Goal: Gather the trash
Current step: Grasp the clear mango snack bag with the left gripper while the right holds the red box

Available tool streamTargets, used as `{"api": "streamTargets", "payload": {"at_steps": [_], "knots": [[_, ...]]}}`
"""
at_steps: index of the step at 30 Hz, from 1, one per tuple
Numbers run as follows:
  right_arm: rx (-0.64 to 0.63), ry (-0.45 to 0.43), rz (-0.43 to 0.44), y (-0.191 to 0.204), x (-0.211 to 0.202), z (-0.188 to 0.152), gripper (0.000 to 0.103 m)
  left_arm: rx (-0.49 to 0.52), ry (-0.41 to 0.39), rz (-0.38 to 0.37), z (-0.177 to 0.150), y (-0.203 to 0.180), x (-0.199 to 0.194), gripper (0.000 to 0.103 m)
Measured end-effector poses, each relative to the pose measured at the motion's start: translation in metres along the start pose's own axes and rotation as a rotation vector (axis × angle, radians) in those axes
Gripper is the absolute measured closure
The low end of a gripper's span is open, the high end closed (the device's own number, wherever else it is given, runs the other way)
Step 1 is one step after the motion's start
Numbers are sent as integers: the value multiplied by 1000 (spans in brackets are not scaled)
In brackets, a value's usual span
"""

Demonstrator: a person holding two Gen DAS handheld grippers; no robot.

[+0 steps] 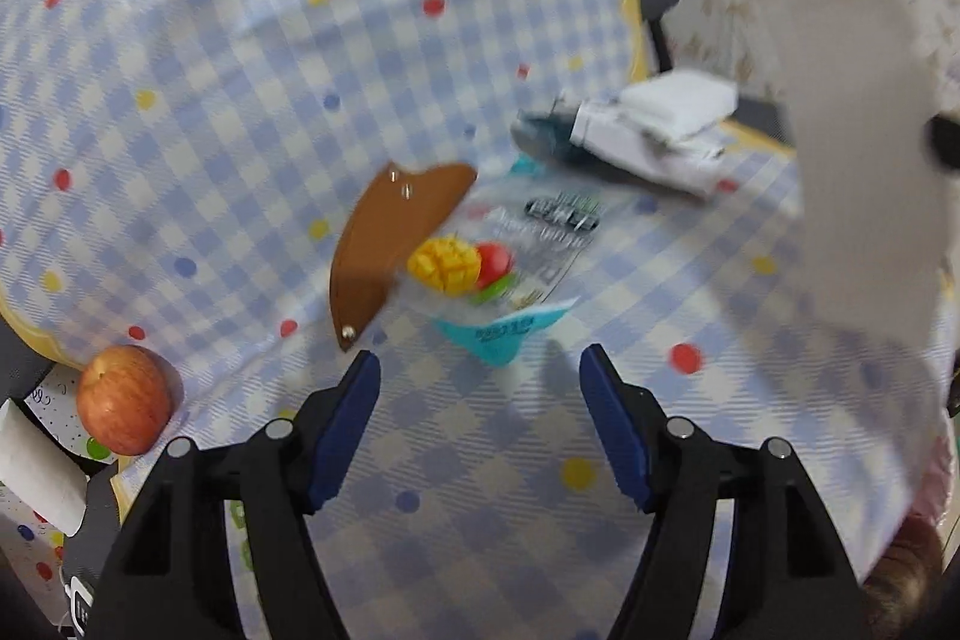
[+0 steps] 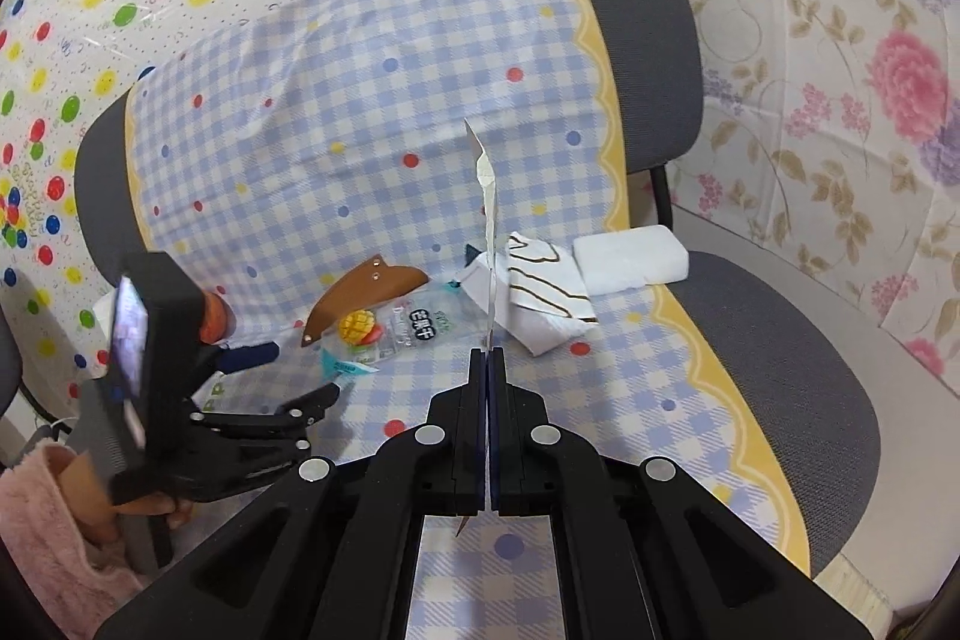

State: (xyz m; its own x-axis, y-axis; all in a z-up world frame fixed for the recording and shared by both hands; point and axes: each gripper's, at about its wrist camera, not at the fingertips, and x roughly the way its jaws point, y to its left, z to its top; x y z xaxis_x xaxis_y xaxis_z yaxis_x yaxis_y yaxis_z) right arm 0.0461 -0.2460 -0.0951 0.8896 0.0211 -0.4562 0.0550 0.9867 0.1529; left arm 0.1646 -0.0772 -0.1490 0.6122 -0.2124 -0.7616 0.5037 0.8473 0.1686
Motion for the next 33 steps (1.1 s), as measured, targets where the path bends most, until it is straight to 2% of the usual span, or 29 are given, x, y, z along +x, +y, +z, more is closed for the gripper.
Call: {"api": "streamTargets", "payload": {"at_steps": [2,6,8,13,15,16,18,19,20,25,26,29,31,32,33], "knots": [[8,4,-6,-4,2,-1,102,12,9,-10,2,-2,4,40],[39,12,-1,-14,10,1,102,117,10,6,16,-21,17,40],[40,12,-2,-17,12,1,102,135,11,16,24,-25,24,40],[41,15,-8,-21,20,2,102,216,1,86,40,-38,40,40],[49,16,-6,-24,24,3,102,215,2,107,47,-36,46,41],[51,15,-6,-25,25,4,102,200,8,114,50,-32,50,44],[54,12,-5,-26,27,6,102,158,22,111,58,-21,56,60],[53,12,-5,-26,28,8,102,128,33,113,62,-12,62,64],[52,11,-4,-26,30,9,102,101,40,99,65,-5,65,65],[51,9,4,-25,33,11,102,-14,23,3,70,22,64,100],[51,10,4,-24,34,11,102,-34,26,-12,69,27,64,103],[47,10,7,-22,33,11,102,-100,50,-66,63,39,61,103],[40,11,6,-20,32,11,102,-155,52,-77,55,46,53,80],[37,11,6,-20,32,11,102,-180,45,-78,51,50,48,44],[36,12,6,-19,32,11,102,-199,29,-77,45,52,41,31]]}}
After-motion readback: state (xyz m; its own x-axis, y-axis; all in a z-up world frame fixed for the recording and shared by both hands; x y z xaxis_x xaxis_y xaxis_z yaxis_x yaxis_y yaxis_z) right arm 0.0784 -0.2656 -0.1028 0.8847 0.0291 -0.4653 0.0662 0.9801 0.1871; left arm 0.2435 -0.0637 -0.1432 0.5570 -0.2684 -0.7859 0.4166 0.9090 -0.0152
